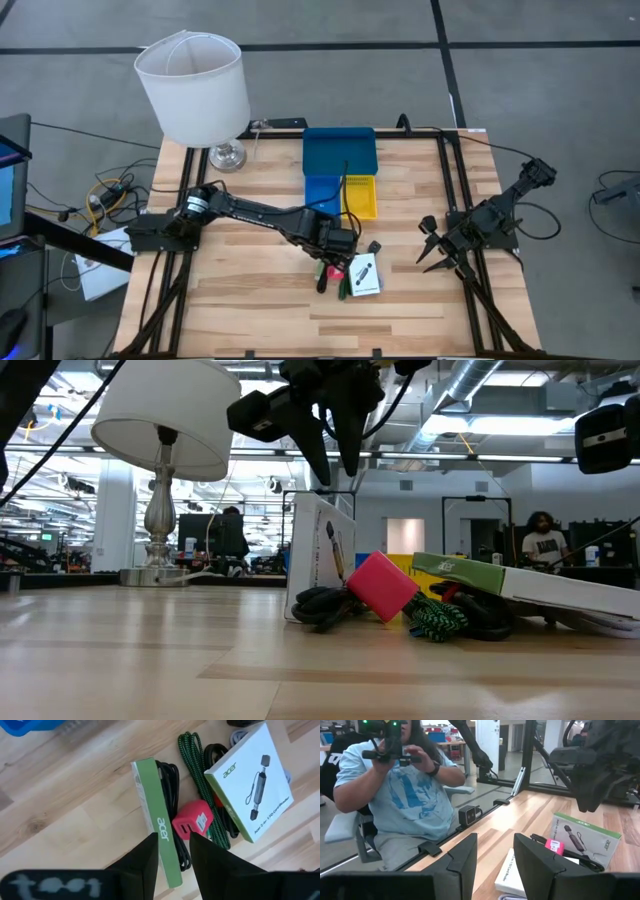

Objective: Pick and place items into bin
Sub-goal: Put the card reader box into the blue bin

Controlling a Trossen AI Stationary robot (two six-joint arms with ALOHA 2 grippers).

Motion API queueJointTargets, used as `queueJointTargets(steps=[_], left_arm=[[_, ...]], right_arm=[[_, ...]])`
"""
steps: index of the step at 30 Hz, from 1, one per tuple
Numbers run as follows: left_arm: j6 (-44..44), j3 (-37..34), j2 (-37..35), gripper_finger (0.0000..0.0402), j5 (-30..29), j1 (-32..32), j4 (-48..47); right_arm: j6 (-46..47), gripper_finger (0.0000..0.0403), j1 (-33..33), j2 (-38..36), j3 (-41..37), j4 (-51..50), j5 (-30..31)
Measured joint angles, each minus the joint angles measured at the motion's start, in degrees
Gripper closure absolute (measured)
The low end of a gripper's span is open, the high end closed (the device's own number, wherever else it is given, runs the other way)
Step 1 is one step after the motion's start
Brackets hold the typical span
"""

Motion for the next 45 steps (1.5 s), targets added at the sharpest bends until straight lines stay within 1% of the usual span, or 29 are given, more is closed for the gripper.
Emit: queueJointTargets(steps=[18, 21, 29, 32, 39, 45], left_arm=[[-0.43, 0.00, 0.00, 0.0301, -1.34, -0.03, -0.49], [-0.45, 0.00, 0.00, 0.0292, -1.37, -0.04, -0.45], [-1.13, 0.00, 0.00, 0.0248, -1.85, -0.04, -0.42], [-1.15, 0.00, 0.00, 0.0237, -1.91, -0.04, -0.40], [-1.08, 0.00, 0.04, 0.0232, -2.88, -0.43, -0.20], [-0.19, 0.16, 1.61, 0.0232, -3.01, -0.74, 0.89]], right_arm=[[0.00, 0.0278, -0.02, 0.00, 0.00, 0.00, 0.00], [0.00, 0.0278, -0.01, 0.00, 0.00, 0.00, 0.00], [0.00, 0.0278, -0.01, 0.00, 0.00, 0.00, 0.00], [0.00, 0.0278, -0.02, 0.00, 0.00, 0.00, 0.00], [0.00, 0.0278, -0.02, 0.00, 0.00, 0.00, 0.00], [0.00, 0.0278, 0.00, -0.02, 0.00, 0.00, 0.00]])
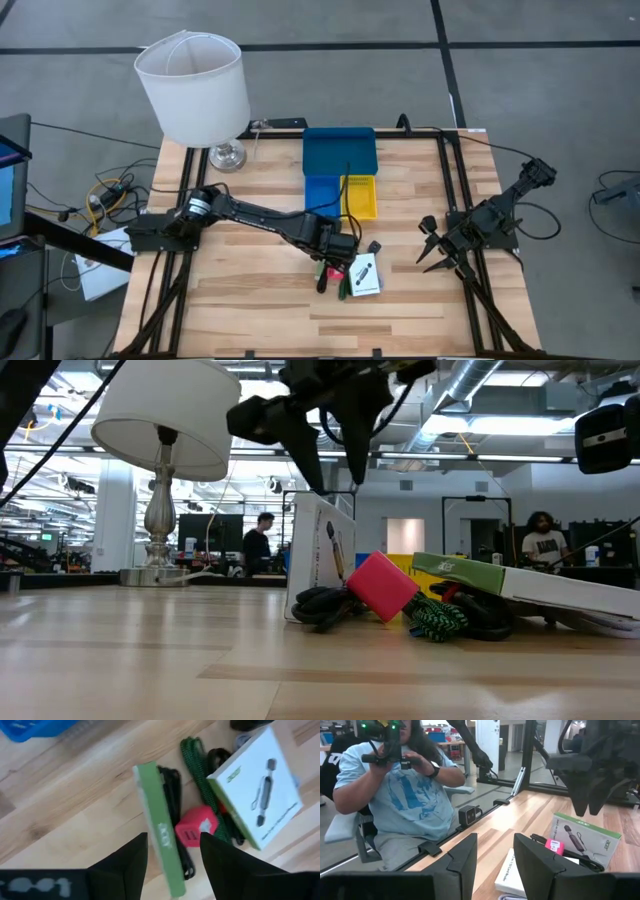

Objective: Pick and place items into bin
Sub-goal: Put the card reader box into the blue bin

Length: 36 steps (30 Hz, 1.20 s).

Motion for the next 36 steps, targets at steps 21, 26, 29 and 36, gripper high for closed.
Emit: queueJointTargets(steps=[21, 26, 29, 36], left_arm=[[-0.20, -0.14, 2.12, 0.0232, 1.10, 0.63, 0.42], [-0.24, -0.14, 2.12, 0.0232, 0.46, 0.63, 0.42], [-0.26, -0.14, 2.12, 0.0232, 0.04, 0.63, 0.41], [-0.28, -0.14, 2.10, 0.0232, -0.30, 0.63, 0.39]], right_arm=[[0.00, 0.0278, 0.00, 0.00, 0.00, 0.00, 0.00], [0.00, 0.0278, 0.00, 0.00, 0.00, 0.00, 0.01], [0.00, 0.0278, 0.00, 0.00, 0.00, 0.00, 0.00], [0.00, 0.0278, -0.02, 0.00, 0.00, 0.00, 0.01]])
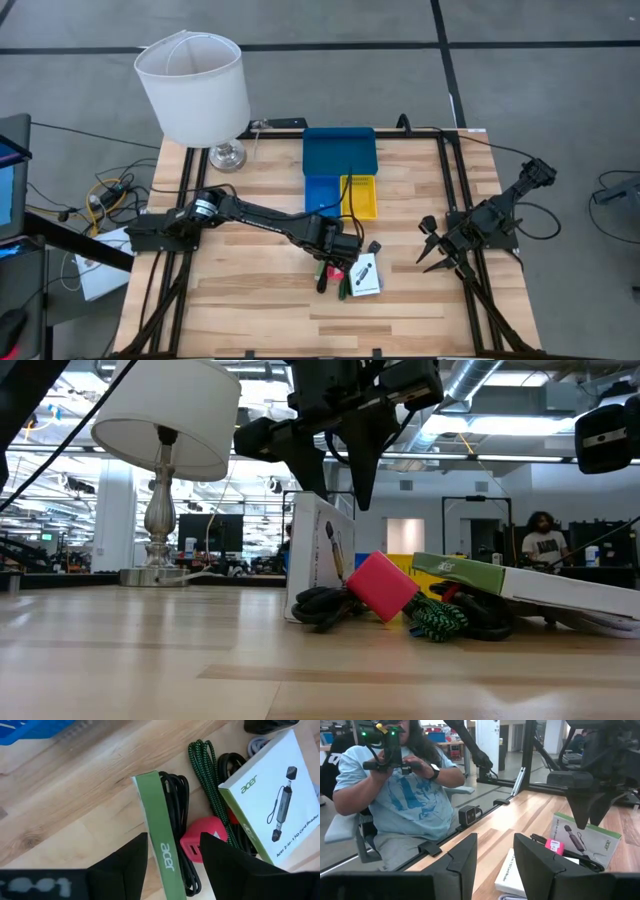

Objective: Pick and place items into bin
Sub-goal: Put the card reader box into the blue bin

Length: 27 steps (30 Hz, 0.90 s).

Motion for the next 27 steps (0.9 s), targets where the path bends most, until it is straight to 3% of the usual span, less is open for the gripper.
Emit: queueJointTargets(steps=[27], left_arm=[[-0.05, -0.01, 1.89, 0.0232, 0.38, 0.28, -0.11]], right_arm=[[0.00, 0.0278, 0.00, 0.02, 0.00, -0.01, -0.01]])
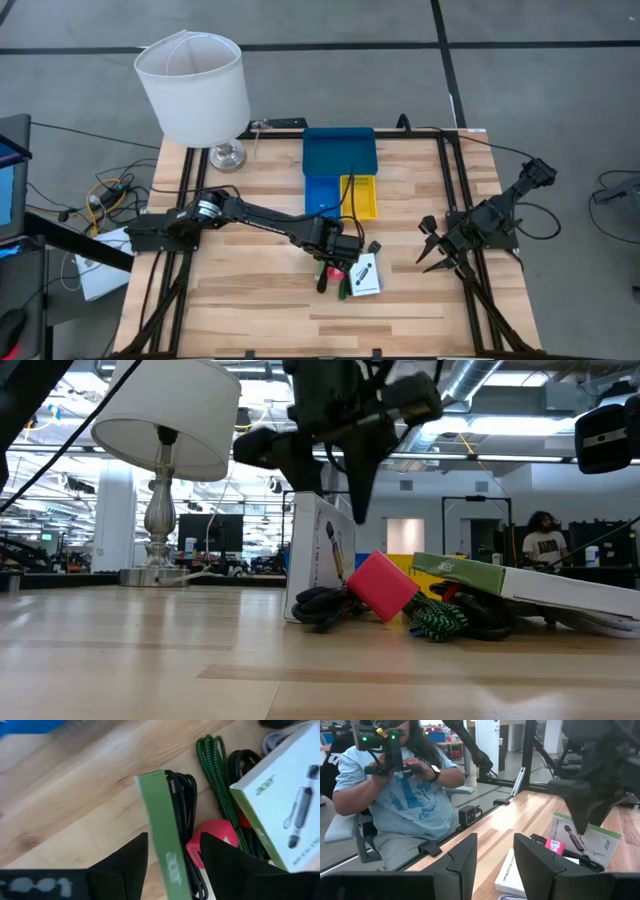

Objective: Pick and place items into bin
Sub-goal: Put the card reader box into the blue bin

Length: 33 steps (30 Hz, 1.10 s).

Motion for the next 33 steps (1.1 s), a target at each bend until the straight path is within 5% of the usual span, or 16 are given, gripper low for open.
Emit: queueJointTargets(steps=[23, 33], left_arm=[[2.29, -0.01, 0.80, 0.0234, 0.03, 0.69, 0.20], [3.18, -0.01, 0.80, 0.0327, 0.01, 0.68, 0.14]], right_arm=[[0.00, 0.0278, -0.01, 0.00, 0.00, 0.01, 0.00], [0.00, 0.0278, 0.02, 0.00, 0.00, 0.01, 0.02]])
